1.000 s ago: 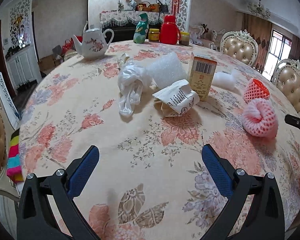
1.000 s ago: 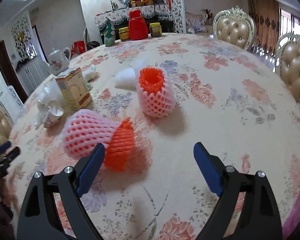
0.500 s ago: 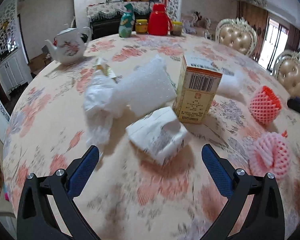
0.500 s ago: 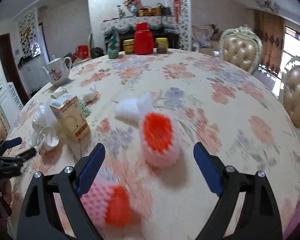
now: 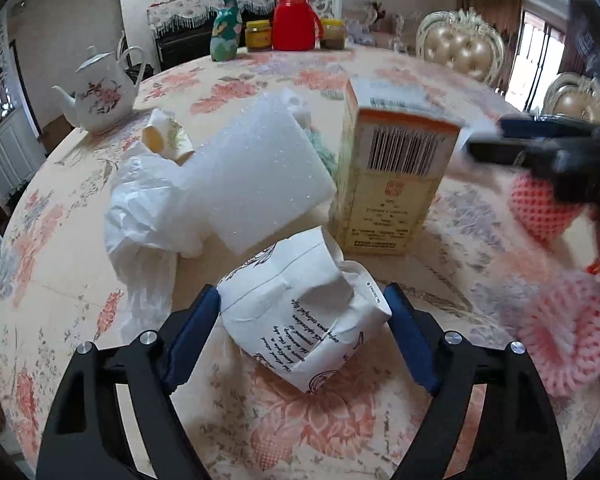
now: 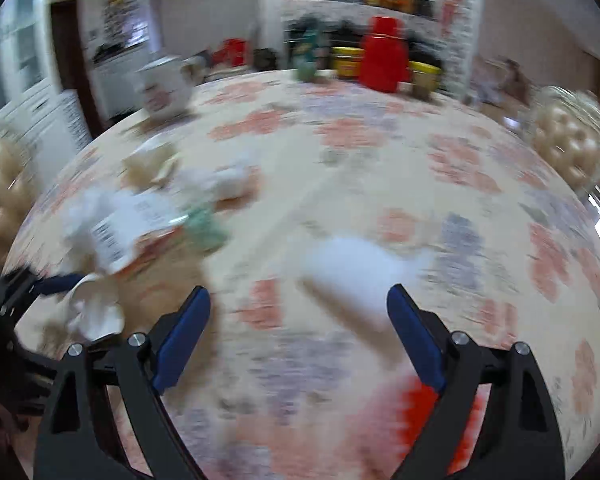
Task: Collect trash
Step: 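Grasp the white paper bag with the left tool while the right tool grasps the tan box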
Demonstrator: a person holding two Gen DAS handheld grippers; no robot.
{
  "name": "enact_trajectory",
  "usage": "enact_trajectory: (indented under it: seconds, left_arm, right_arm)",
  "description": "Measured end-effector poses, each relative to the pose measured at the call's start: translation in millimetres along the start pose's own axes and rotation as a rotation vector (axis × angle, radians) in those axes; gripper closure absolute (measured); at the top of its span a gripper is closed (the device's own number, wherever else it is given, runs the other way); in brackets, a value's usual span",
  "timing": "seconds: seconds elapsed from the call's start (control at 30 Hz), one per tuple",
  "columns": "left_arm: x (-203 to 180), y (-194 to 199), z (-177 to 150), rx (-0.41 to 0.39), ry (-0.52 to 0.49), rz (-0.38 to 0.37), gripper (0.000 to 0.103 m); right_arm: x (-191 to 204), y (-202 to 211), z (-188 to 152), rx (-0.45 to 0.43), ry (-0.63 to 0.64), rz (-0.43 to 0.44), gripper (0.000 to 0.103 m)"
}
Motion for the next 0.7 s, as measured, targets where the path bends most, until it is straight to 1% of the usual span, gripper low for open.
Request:
enact_trajectory:
  seconds: [0.13, 0.23, 0.33, 0.43, 0.5, 0.53, 0.57, 0.6, 0.63, 0.67, 0.7]
  left_arm:
    - [15.8, 26.5, -7.2, -0.065, 0.058, 0.001, 0.025]
    - [29.1, 40.8, -17.2, -0.081, 0.097, -0.006, 0.025]
    - [38.4, 49.5, -26.9, -0.077, 0.113, 0.002, 0.025]
    - [44.6, 59.0, -34.6, -0.083, 0.132, 0.008, 0.024]
    - [46.4, 63.1, -38.0, -0.086, 0.139, 0.006, 0.024]
    - [46.5, 65.5, -39.1, -0.091, 0.141, 0.007, 0.024]
    - [45.9, 68.2, -40.3, -0.097, 0.142, 0.007, 0.024]
    - [45.2, 70.6, -41.9, -0.101, 0.142, 0.006, 0.024]
    - [44.2, 73.6, -43.0, -0.106, 0.145, 0.004, 0.024]
    - [42.7, 77.3, -44.4, -0.113, 0.148, 0.001, 0.024]
    - [41.1, 80.9, -45.3, -0.121, 0.149, -0.003, 0.024]
  right_arm:
    - [34.2, -9.5, 0.6, 0.014, 0.13, 0.052, 0.016]
    - [52.0, -14.0, 9.3, 0.008, 0.186, 0.069, 0.016]
    - [62.8, -19.8, 23.2, 0.013, 0.191, 0.123, 0.016]
    - [69.1, -20.2, 29.5, 0.016, 0.175, 0.123, 0.017]
    - [70.0, -19.8, 30.5, 0.021, 0.139, 0.176, 0.018]
    - [71.9, -18.7, 30.6, 0.02, 0.121, 0.191, 0.024]
    - [72.7, -20.0, 30.5, 0.026, 0.113, 0.172, 0.029]
    - [74.0, -21.8, 29.7, 0.036, 0.103, 0.133, 0.043]
    - [74.1, -22.2, 28.7, 0.036, 0.09, 0.114, 0.053]
    - [72.0, -20.0, 26.9, 0.026, 0.064, 0.086, 0.053]
    - [70.7, -16.3, 25.0, 0.017, 0.049, 0.082, 0.053]
Point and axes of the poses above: each gripper's, at about its wrist camera, not at the fingertips, and y roughly against the way its jaws point, x to its left, z to its top, the point moved 1 cm from there along -y, roughly the way its jaws point, and after that the axes turned 6 degrees about -z, right-handed, at the moved point
